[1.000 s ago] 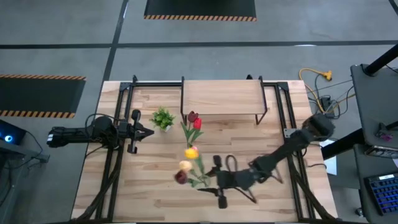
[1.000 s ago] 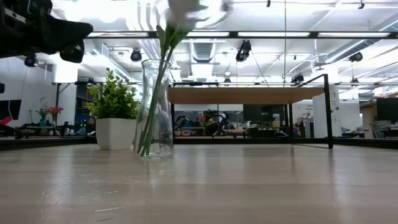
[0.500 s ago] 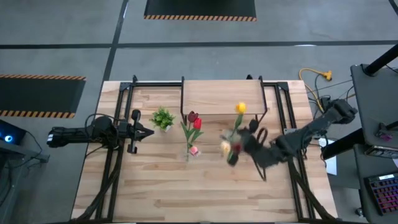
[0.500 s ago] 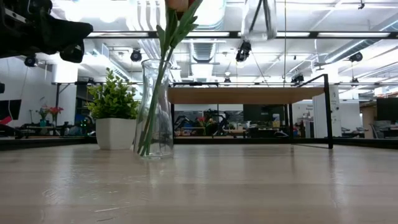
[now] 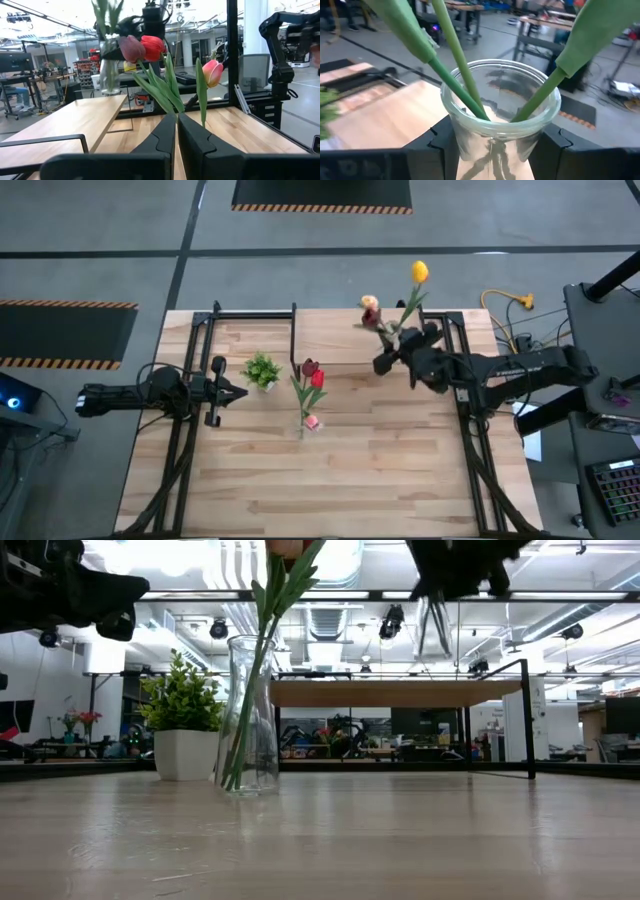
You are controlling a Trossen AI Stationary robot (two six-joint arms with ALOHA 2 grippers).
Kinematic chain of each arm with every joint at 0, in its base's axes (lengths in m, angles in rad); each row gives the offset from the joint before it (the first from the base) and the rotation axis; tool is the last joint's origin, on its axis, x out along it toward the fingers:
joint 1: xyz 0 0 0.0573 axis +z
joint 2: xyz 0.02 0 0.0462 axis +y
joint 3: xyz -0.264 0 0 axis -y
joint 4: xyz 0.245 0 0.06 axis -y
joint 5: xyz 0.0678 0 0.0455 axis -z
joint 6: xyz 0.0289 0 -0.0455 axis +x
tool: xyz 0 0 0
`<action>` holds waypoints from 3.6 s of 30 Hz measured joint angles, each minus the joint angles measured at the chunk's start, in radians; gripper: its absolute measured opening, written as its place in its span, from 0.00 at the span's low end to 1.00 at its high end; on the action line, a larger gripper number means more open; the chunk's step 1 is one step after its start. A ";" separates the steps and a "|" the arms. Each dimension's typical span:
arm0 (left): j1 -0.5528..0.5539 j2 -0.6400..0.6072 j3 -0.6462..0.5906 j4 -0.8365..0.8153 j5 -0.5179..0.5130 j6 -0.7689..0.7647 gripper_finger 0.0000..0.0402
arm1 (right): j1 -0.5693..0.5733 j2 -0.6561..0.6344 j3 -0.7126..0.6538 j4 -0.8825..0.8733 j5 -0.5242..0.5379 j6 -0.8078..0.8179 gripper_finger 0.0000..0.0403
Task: Pick and place flowers into a vace then onto a shelf
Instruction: Put the bottom transparent vase on the shelf, then put the transparent vase on the shelf
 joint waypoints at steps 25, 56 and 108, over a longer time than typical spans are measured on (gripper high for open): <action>0.000 0.000 0.000 -0.001 0.000 0.000 0.01 | -0.349 -0.034 -0.076 0.006 -0.270 0.075 0.40; 0.000 0.000 0.000 -0.016 0.000 0.000 0.01 | -0.302 -0.145 -0.082 -0.005 -0.368 0.042 0.85; 0.000 0.000 0.003 -0.015 0.000 0.000 0.01 | 0.561 -0.123 -0.229 -0.006 -0.023 0.150 0.82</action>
